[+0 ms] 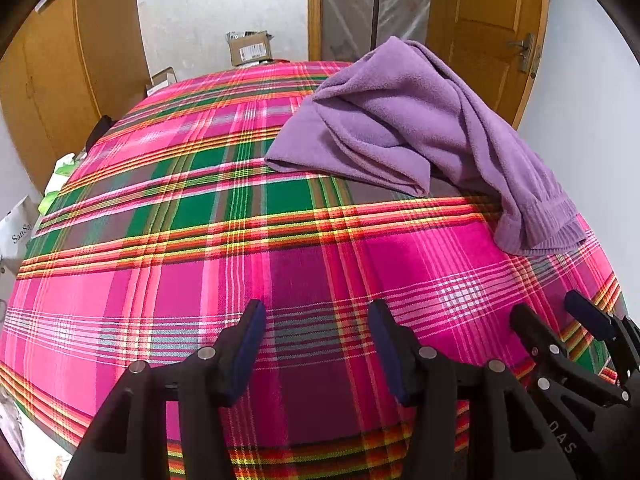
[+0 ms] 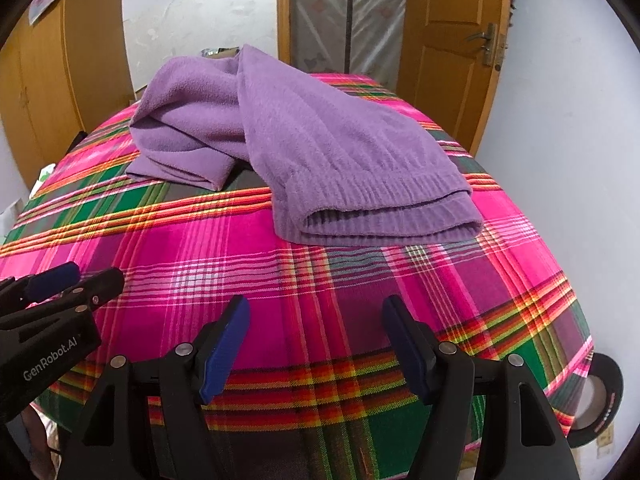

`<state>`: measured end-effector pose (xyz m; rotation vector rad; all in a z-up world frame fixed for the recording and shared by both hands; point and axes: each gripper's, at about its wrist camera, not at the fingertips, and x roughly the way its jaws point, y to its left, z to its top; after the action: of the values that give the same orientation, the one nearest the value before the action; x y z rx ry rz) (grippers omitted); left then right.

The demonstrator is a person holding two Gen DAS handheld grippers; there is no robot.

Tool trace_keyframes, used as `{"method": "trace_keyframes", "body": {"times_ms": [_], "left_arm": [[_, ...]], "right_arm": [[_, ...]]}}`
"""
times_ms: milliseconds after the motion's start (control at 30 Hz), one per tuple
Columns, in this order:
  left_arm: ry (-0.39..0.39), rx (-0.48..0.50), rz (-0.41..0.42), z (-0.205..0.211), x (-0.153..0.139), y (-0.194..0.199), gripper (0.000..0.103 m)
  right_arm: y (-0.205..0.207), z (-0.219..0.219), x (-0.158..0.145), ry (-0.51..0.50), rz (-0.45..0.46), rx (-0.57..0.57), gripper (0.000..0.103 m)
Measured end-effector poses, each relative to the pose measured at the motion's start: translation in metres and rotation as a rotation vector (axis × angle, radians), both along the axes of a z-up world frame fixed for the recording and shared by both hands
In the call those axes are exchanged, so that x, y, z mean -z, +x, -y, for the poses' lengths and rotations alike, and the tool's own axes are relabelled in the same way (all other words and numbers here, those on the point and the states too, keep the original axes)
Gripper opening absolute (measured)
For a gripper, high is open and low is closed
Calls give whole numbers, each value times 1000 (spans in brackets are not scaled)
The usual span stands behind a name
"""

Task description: Fold clothes

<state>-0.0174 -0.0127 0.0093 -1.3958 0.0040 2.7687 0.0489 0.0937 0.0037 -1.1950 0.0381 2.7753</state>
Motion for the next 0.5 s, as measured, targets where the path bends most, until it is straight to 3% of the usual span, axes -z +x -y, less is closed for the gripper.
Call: {"method": "trace_keyframes", "body": {"times_ms": [500], "left_arm": [[28, 8, 46, 14, -4, -35, 54]], "right_arm": [[-2, -3, 2, 2, -5, -23, 73]]}}
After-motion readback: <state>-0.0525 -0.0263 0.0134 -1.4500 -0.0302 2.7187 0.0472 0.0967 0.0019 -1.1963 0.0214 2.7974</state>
